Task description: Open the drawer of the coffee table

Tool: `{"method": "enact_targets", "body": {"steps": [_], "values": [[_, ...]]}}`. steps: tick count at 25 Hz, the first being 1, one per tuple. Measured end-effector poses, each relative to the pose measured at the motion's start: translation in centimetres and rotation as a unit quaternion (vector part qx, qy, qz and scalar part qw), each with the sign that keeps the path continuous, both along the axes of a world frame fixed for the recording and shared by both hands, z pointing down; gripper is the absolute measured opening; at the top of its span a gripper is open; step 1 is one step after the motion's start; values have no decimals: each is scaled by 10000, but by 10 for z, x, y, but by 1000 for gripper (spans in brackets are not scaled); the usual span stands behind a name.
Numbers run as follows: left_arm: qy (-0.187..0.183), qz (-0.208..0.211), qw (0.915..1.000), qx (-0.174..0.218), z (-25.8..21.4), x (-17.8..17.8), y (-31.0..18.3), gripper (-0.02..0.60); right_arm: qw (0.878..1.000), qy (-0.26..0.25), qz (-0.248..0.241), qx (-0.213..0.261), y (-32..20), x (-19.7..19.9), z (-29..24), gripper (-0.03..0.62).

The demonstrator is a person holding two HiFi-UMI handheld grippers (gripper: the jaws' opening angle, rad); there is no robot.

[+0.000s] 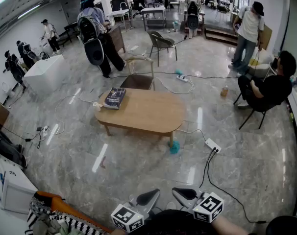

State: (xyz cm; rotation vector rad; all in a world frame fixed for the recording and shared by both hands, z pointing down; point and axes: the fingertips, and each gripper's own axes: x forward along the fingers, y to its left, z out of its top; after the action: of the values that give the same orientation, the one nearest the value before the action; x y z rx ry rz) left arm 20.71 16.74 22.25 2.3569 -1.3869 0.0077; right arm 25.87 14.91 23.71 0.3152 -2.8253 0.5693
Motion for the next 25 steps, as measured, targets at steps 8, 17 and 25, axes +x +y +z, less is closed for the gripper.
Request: {"method": "enact_targets", "body": {"steps": [8, 17, 25], "values": [[18, 2, 10000, -2, 4, -2, 3, 6, 10000, 9, 4, -12, 4, -3, 1, 2], [20, 35, 10000, -18, 3, 0, -1, 6, 9998, -168, 14, -138, 0, -3, -2, 2], [-37, 73, 10000, -54, 0, 0, -1, 6, 9997, -231, -11, 77, -1, -6, -10, 2]]}}
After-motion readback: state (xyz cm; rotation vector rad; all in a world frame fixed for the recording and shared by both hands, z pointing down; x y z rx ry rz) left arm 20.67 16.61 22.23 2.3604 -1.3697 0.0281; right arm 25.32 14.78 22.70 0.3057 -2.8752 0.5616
